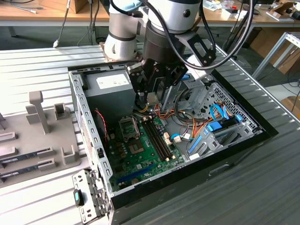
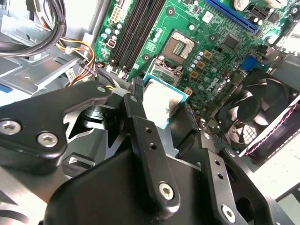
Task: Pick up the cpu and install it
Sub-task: 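Pick up the cpu and move it towards the insertion slot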
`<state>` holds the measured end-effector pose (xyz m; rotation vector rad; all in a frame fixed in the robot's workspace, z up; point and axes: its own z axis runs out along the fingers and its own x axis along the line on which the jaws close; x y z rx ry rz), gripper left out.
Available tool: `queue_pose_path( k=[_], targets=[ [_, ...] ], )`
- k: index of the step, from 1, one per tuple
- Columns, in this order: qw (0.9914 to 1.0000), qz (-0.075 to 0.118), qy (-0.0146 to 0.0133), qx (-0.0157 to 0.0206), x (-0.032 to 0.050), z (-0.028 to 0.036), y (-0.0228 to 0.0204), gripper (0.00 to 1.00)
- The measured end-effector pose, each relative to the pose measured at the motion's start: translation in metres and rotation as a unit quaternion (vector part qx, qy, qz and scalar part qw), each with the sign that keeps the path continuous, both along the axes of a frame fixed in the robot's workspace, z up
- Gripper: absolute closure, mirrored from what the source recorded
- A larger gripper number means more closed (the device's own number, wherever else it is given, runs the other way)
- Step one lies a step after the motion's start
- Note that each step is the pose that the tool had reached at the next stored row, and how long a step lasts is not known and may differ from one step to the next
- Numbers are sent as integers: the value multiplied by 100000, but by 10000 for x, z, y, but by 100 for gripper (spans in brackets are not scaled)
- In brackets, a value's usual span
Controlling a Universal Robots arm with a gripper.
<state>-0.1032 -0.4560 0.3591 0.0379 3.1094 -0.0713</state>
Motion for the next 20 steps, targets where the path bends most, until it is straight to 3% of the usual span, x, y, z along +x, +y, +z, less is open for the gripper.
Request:
queue_pose_path(
  k=[20],
  targets=[
    [100000, 0, -2, 0, -3, -71, -75, 53]
  ],
)
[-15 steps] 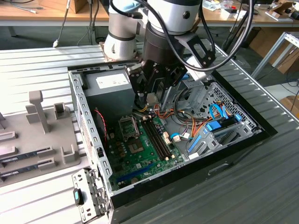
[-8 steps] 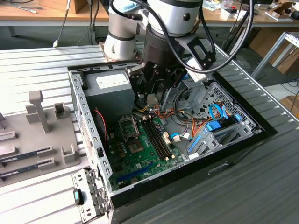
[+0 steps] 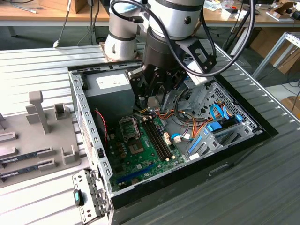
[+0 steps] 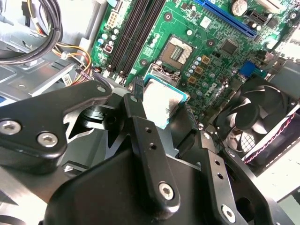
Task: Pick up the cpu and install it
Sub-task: 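Pick up the cpu and move it towards the insertion slot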
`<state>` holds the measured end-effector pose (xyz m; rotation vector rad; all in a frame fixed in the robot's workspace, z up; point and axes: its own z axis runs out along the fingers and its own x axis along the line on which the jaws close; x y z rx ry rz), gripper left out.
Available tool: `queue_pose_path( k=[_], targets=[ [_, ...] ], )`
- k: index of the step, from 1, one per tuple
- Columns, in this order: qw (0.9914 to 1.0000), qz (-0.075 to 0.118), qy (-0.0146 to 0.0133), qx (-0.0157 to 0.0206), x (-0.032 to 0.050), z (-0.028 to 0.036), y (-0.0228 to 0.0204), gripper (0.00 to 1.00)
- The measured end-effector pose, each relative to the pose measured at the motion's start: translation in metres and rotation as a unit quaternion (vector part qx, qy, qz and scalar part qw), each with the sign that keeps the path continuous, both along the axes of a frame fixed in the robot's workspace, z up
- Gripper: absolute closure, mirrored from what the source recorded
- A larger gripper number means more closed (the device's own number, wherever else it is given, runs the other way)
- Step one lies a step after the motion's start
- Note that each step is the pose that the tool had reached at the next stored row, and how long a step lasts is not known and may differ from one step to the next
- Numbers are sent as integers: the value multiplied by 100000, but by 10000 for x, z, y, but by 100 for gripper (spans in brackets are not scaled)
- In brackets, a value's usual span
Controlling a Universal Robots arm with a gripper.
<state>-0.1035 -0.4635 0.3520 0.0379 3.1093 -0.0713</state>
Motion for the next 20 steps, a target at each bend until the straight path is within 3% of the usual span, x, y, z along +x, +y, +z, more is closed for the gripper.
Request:
queue_pose_path(
  k=[20],
  targets=[
    [100000, -1, 1, 2, -1, -86, -84, 53]
  ],
)
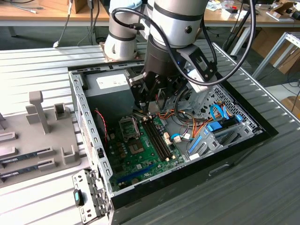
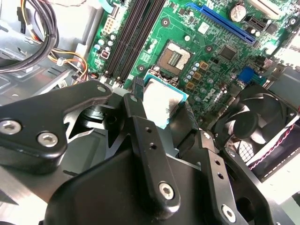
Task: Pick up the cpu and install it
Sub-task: 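Pick up the cpu and move it towards the insertion slot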
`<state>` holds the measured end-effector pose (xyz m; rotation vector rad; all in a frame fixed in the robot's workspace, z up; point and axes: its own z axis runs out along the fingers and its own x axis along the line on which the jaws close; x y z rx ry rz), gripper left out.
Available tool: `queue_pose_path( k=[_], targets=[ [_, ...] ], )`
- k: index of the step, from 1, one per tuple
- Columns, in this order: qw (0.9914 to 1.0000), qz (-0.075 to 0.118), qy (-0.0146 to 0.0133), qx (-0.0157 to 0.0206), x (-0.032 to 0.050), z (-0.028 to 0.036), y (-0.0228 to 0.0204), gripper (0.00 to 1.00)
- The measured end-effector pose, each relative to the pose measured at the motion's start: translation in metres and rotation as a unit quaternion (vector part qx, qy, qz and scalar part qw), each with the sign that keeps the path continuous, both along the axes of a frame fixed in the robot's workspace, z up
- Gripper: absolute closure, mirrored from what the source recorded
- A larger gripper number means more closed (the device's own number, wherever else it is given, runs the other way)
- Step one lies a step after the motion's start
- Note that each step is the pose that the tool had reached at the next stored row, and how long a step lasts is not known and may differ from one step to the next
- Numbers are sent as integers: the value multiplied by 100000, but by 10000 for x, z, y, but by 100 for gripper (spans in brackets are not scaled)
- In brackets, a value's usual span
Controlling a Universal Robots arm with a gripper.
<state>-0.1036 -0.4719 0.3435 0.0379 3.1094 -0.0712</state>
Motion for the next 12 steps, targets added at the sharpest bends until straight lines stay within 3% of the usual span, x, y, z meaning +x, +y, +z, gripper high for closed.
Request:
queue_pose_path(
  k=[12],
  targets=[
    [100000, 2, 1, -6, -1, -58, -46, 53]
  ],
)
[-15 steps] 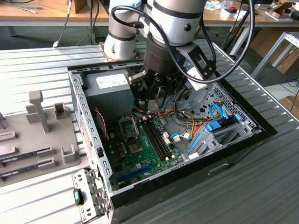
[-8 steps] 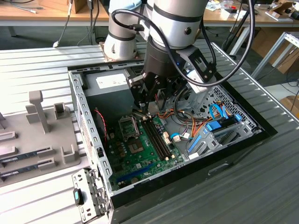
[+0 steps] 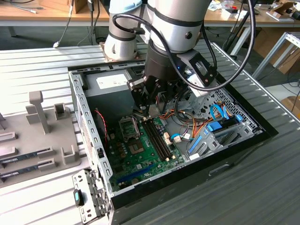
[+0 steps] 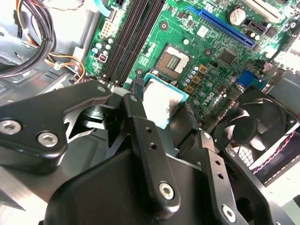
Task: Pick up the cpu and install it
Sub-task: 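Pick up the cpu and move it towards the insertion slot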
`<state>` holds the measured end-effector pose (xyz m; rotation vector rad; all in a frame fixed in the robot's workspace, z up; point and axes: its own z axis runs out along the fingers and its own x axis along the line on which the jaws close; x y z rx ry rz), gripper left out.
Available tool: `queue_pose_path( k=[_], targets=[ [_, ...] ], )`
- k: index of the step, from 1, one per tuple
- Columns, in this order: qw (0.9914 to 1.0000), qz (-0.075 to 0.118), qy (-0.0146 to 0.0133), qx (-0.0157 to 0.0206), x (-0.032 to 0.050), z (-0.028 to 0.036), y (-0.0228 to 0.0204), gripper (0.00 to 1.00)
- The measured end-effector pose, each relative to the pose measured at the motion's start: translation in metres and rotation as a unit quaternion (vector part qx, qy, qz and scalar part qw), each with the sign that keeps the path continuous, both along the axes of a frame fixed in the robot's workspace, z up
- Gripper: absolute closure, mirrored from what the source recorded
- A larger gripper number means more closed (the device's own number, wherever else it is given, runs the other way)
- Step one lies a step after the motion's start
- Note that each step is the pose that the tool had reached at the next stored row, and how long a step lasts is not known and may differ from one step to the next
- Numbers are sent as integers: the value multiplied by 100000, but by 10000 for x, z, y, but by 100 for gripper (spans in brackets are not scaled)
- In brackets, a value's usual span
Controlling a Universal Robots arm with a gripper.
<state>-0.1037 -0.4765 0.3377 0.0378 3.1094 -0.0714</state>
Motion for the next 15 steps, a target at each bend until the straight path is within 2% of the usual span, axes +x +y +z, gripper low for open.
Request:
queue_pose_path(
  k=[15],
  targets=[
    [100000, -1, -1, 5, -1, -62, -51, 53]
  ],
)
